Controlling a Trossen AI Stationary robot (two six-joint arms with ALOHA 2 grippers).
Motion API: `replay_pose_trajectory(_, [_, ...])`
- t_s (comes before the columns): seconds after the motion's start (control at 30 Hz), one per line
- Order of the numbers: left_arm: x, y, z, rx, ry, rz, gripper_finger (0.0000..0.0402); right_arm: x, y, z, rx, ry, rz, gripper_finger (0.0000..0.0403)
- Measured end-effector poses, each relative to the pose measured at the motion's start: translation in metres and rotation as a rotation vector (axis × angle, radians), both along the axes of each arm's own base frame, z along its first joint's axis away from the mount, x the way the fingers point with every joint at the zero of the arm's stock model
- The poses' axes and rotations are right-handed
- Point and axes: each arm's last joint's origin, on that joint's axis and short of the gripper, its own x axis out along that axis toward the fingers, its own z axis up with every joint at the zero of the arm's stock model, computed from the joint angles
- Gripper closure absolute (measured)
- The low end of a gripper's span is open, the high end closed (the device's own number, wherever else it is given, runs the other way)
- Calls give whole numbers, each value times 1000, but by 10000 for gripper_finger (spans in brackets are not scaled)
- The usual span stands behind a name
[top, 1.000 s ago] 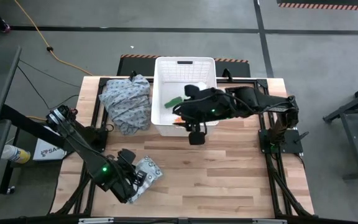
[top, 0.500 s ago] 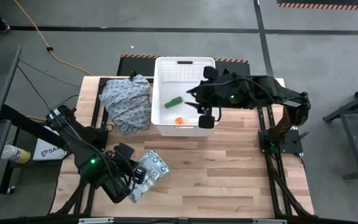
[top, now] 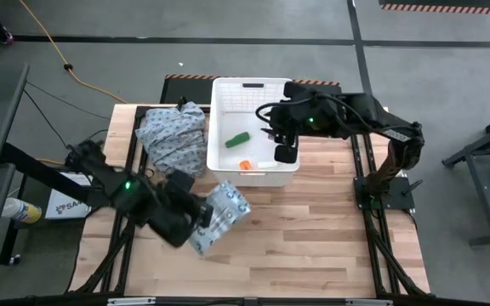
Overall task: Pick & place medical supplies in basket/bin
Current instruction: Put the mailer bag into the white bin
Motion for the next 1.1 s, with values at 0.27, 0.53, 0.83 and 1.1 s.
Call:
replay_pose_trajectory(0.27, [15, 47, 31, 86, -16, -12, 380, -7, -14, -7, -22, 107, -36, 251])
replay_pose_trajectory(0.53, [23, 89, 46, 163, -4, 20, 380, -16, -34, -13, -50, 214, -128, 247])
replay_pose_trajectory(0.83, [37, 131, 52, 206, -20, 25, 380, -32, -57, -22, -13, 345, -248, 254])
replay_pose_trajectory(1.1, [46, 163, 59, 245, -75, 50, 380, -39, -73, -21, 15, 342, -327, 250])
